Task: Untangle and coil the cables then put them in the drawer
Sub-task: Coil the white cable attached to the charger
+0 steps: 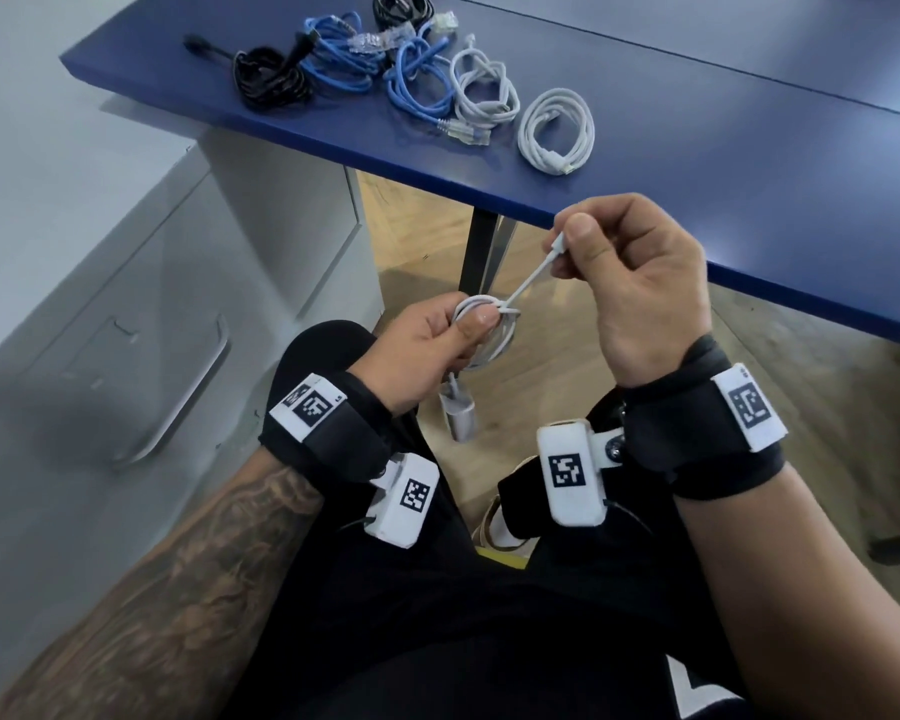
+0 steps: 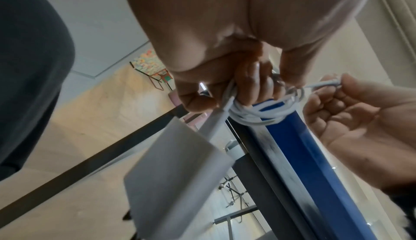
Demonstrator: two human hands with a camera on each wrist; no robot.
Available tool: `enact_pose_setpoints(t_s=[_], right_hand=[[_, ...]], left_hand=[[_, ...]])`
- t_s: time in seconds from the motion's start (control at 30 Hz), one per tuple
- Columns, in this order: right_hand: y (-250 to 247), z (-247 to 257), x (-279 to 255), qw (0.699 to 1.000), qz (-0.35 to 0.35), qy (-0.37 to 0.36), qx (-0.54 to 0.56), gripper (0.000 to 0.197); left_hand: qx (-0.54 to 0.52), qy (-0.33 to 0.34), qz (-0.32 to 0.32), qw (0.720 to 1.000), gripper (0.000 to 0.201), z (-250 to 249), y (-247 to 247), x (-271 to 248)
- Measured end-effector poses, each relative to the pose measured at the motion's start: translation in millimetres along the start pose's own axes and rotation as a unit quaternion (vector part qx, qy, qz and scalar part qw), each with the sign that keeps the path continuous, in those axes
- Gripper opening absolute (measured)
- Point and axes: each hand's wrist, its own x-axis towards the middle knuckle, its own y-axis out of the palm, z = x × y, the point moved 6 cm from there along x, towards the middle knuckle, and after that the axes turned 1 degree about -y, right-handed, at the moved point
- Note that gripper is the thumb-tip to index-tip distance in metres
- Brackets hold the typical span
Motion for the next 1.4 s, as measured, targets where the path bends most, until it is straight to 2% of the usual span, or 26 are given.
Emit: enact_pose_setpoints(t_s=[0.13,0.27,0.33,0.4,0.43,0.47,0.57,0.67,0.73,0.83,0.93,1.03,1.1,1.2,1.3,1.4], right_hand=[[-8.8,5.3,2.2,0.997,-0.006,0.01,0.077,0.014],[-7.3,5.9,-8.8,0.995,0.047,0.041,0.075,0.041],[-0.2,-3.4,-26.0,0.991,0.125,0.05,-0.01,0.055],[11.8,-17.9,-48.2,0.963,0.219,0.062,-0.143,0.06],[13.4,-21.3,-55.2,0.955,0.227,0.059,-0.179,0.057],[12.0,-19.5,-57.5,0.961,0.205,0.048,-0.179,0.051],[-3.9,7.3,-48.5,0.991,0.085,-0.035,-0.094,0.033],[-15.1,31.8,-35.6,0.991,0.039,-0.098,-0.087,0.032],[-19.7,34.3,-27.3,0.996,0.022,-0.06,-0.057,0.032],[-23.1,35.4,-18.3,0.997,0.038,0.025,0.057,0.04],[-33.6,43.5,-9.8,0.999,0.04,-0.012,0.03,0.039],[-52.6,45.7,3.6,0.999,-0.022,-0.028,0.009,0.028],[-68.5,42.2,16.2,0.997,-0.07,-0.002,0.015,0.021],[-86.3,33.5,37.7,0.995,-0.092,0.036,0.001,0.016],[-97.9,24.4,55.5,0.992,-0.094,0.053,-0.058,0.023],[-102.3,16.4,65.0,0.985,-0.079,0.073,-0.136,0.023]], left_hand=[[0.011,0.015,0.0,1.0,0.024,-14.7,6.9,1.1],[-0.155,0.038,-0.023,0.987,0.031,-41.0,7.9,10.0],[-0.222,0.051,-0.054,0.972,0.033,-54.3,6.1,13.9],[-0.268,0.053,-0.078,0.959,0.033,-65.4,5.1,15.6],[-0.278,0.048,-0.092,0.955,0.033,-69.2,4.7,16.8],[-0.277,0.044,-0.109,0.954,0.033,-72.7,4.0,17.6],[-0.209,0.043,-0.152,0.965,0.034,-76.9,2.3,20.2],[-0.106,0.023,-0.116,0.987,0.03,-79.9,17.9,21.6],[-0.087,0.013,-0.096,0.991,0.026,-86.5,29.0,22.1],[-0.122,0.026,-0.08,0.989,0.023,-103.2,38.1,28.3],[-0.111,0.033,-0.063,0.991,0.021,-114.6,50.3,38.4],[-0.062,0.035,-0.048,0.996,0.02,-121.7,70.5,49.3],[-0.061,0.045,-0.064,0.995,0.037,-123.3,79.2,55.1],[0.072,0.077,-0.106,0.989,0.056,-123.5,85.6,57.0],[0.214,0.122,-0.115,0.962,0.056,-118.9,91.2,52.6],[0.322,0.136,-0.093,0.932,0.058,-113.6,96.3,54.4]])
